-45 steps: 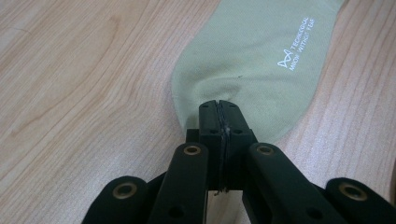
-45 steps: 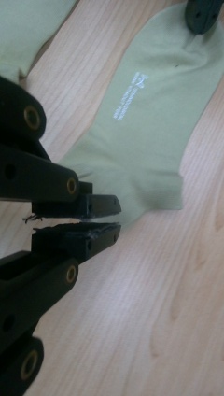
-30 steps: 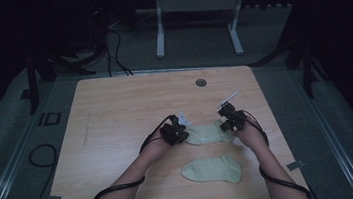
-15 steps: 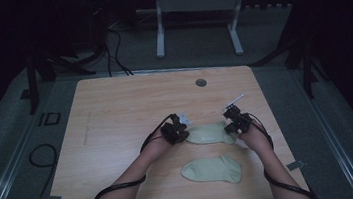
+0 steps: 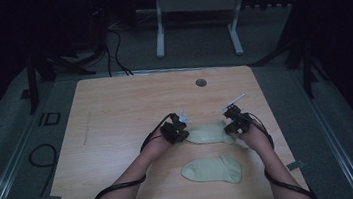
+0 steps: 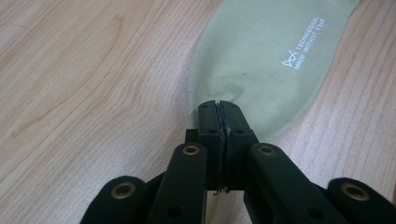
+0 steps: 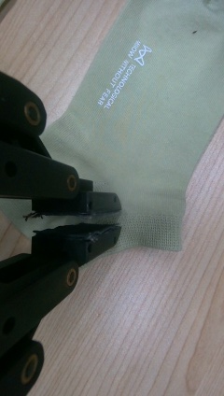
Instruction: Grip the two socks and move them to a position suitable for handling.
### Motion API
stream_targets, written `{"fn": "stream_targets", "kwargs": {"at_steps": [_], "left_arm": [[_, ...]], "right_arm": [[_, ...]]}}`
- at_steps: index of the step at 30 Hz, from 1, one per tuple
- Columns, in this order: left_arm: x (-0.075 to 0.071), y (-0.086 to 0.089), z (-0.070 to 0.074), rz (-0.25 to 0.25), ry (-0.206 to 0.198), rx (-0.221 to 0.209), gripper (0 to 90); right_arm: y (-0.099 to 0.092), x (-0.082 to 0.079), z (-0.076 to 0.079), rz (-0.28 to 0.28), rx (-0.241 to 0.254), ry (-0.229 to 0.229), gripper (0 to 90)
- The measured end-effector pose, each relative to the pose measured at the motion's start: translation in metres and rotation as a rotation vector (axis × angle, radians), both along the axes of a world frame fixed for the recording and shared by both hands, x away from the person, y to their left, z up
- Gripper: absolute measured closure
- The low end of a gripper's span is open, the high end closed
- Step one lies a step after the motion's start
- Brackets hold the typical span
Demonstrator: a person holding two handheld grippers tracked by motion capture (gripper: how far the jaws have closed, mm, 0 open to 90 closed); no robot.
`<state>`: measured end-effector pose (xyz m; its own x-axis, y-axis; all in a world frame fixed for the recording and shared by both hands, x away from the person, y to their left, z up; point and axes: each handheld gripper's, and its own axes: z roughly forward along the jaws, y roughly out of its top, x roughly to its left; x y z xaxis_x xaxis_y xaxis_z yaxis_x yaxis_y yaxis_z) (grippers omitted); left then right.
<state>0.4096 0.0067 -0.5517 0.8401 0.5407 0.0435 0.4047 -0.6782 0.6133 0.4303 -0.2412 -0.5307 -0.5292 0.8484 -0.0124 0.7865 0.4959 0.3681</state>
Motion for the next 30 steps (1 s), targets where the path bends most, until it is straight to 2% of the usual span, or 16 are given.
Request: {"fn": "stream_targets", "kwargs": {"at_steps": [3,5,6,10,13,16,20,22,25,30], "left_arm": [[0.001,-0.001,0.001,0.009,0.001,0.003,84.9],[0.001,-0.001,0.003,0.009,0.011,0.014,79.7],[0.002,-0.002,0.003,0.009,0.02,0.006,77.4],[0.0,-0.001,0.005,0.009,0.047,-0.001,61.1],[-0.001,0.0,0.008,0.002,0.059,-0.017,56.8],[-0.003,0.002,0.012,0.004,0.067,-0.03,55.2],[-0.007,0.007,0.021,0.01,0.082,-0.053,52.2],[-0.01,0.01,0.025,0.018,0.089,-0.044,52.2],[-0.013,0.014,0.03,0.034,0.096,-0.035,52.3],[-0.02,0.023,0.039,0.054,0.119,-0.054,52.2]], "right_arm": [[0.001,0.0,0.0,0.001,0.0,0.007,80.1],[0.001,0.0,0.001,0.005,0.001,0.009,77.1],[0.002,0.0,0.002,0.007,0.004,0.006,74.7],[0.003,-0.004,0.007,0.031,0.024,-0.005,58.4],[0.004,-0.006,0.011,0.046,0.038,-0.006,49.7],[0.006,-0.011,0.014,0.087,0.045,-0.002,40.5],[0.007,-0.014,0.02,0.095,0.048,-0.005,37.6],[0.006,-0.016,0.023,0.077,0.06,0.022,35.5],[0.006,-0.021,0.031,0.087,0.078,-0.01,38.0],[0.006,-0.028,0.039,0.082,0.115,-0.034,37.8]]}}
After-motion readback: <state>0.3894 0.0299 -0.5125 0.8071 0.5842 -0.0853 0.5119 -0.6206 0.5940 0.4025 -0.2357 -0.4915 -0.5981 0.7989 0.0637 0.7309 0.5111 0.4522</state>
